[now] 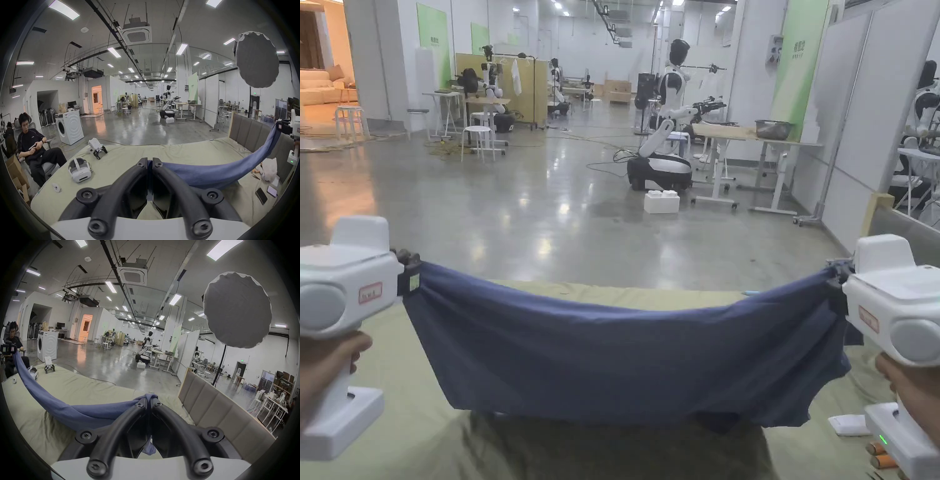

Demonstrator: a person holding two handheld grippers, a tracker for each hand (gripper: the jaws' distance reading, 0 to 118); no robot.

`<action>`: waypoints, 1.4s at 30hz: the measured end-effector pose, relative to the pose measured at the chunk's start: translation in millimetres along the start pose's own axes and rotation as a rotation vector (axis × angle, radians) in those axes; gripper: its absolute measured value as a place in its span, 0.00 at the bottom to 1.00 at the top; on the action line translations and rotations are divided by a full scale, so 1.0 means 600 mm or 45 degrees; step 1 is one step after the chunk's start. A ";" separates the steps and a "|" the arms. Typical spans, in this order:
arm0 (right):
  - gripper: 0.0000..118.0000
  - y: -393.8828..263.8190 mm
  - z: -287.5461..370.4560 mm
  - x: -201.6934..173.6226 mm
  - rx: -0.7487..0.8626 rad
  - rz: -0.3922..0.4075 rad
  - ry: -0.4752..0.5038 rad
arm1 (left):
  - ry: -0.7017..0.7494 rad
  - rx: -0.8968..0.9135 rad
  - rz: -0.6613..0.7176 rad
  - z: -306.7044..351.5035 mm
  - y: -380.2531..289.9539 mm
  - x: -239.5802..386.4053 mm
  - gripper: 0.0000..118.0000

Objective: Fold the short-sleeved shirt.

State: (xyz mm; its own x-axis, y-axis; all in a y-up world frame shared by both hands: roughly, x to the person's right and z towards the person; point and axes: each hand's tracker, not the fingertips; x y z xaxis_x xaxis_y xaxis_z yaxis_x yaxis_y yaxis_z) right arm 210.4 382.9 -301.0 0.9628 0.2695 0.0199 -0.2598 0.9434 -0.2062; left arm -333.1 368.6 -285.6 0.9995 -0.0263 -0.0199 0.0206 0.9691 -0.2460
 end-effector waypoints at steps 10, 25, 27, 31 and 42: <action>0.00 -0.224 0.183 -0.025 -0.300 -0.009 0.104 | -0.019 -0.252 0.104 0.189 -0.254 -0.019 0.00; 0.00 -0.527 0.218 -0.094 -0.990 0.157 0.208 | 0.013 -0.967 -0.023 0.199 -0.503 0.004 0.00; 0.01 -0.541 0.208 -0.100 -1.030 0.181 0.214 | 0.007 -1.034 -0.007 0.189 -0.513 0.006 0.01; 0.39 -0.534 0.223 -0.116 -1.005 0.244 0.198 | 0.026 -1.072 -0.044 0.194 -0.521 0.017 0.23; 0.65 -0.401 0.252 -0.192 -0.179 -0.103 0.099 | -0.020 -0.265 -0.008 0.243 -0.390 0.127 0.60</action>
State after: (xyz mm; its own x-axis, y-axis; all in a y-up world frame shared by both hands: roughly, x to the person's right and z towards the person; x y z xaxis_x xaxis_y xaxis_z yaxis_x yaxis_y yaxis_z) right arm 150.9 154.4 -105.9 0.9843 0.1733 -0.0327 -0.1739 0.9235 -0.3418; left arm -257.8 175.9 -88.4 0.9996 -0.0268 -0.0033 0.0226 0.8971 -0.4413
